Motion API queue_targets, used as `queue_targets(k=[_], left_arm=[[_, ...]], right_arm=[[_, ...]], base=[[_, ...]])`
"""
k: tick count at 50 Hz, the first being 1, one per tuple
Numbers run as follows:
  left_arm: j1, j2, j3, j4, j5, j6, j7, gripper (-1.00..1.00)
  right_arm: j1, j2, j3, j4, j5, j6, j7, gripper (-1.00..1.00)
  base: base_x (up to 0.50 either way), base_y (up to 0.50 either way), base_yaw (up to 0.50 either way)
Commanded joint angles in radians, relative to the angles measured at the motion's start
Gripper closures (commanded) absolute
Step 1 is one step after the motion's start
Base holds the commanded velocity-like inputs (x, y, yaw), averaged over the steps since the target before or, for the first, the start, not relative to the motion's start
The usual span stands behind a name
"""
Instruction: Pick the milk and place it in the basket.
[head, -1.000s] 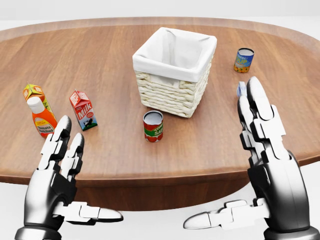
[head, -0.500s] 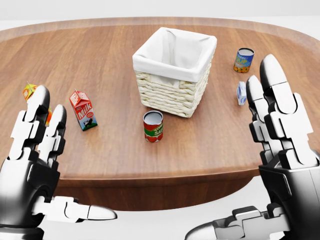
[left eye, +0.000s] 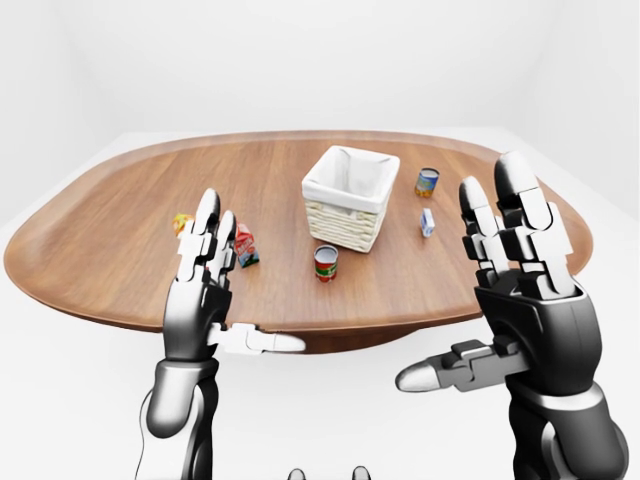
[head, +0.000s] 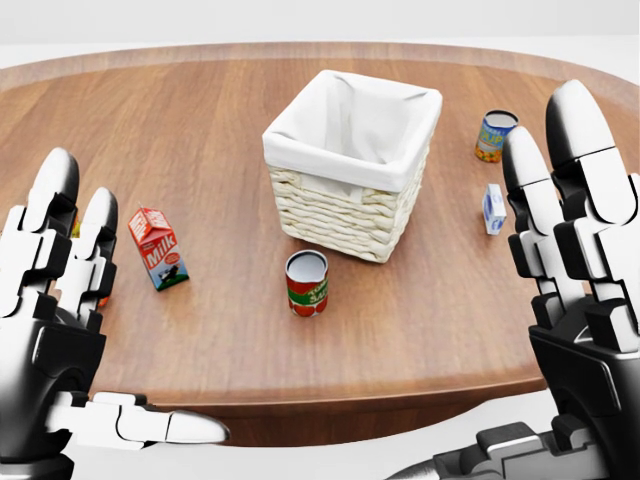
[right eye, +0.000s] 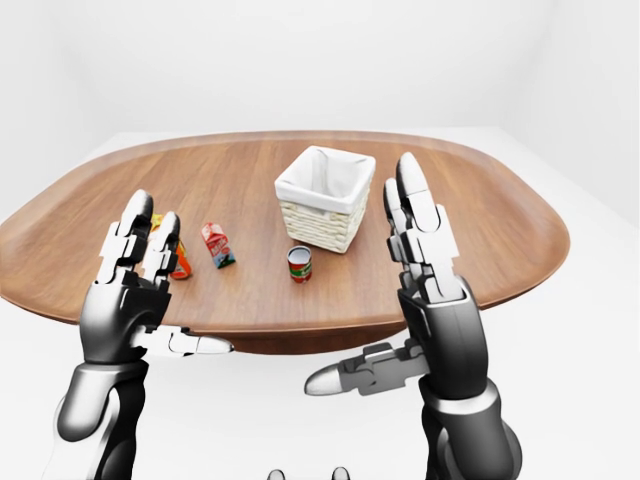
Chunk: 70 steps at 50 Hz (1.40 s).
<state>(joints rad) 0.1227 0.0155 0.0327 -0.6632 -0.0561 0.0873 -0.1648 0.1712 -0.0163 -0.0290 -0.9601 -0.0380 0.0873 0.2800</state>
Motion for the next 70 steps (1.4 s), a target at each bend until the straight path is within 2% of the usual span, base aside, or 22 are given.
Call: queue_targets(k=[1, 14, 19, 31, 33, 70], left_arm=[[0.003, 0.0, -0.008, -0.004, 0.006, 0.0, -0.003, -1.0], [-0.001, 0.0, -0.011, -0.014, 0.002, 0.0, -0.007, -1.0], [0.004, -0.002, -0.03, -0.016, 0.012, 0.0, -0.004, -1.0], [0.006, -0.001, -0.023, -0.009, -0.005, 0.0, -0.009, -1.0], [0.015, -0.005, -0.026, 0.01, -0.028, 0.0, -0.018, -1.0], [0.0, -0.001, -0.031, -0.014, -0.025, 0.0, -0.005, -1.0]], right_arm=[[0.002, 0.0, -0.006, -0.013, 0.022, 0.0, 0.006, -1.0], [-0.008, -0.002, -0.002, -0.015, 0.022, 0.0, 0.005, -1.0], [-0.011, -0.002, 0.0, -0.024, 0.024, 0.0, 0.005, -1.0], [-0.011, -0.001, -0.005, -0.018, 0.032, 0.0, 0.003, -1.0], [0.006, 0.001, 0.0, 0.002, 0.04, 0.0, 0.007, -1.0], [-0.008, -0.003, -0.002, -0.002, 0.044, 0.0, 0.007, -1.0]], base=[[0.18, 0.0, 0.0], [0.17, 0.0, 0.0], [0.17, 0.0, 0.0], [0.17, 0.0, 0.0], [0.36, 0.0, 0.0], [0.36, 0.0, 0.0]])
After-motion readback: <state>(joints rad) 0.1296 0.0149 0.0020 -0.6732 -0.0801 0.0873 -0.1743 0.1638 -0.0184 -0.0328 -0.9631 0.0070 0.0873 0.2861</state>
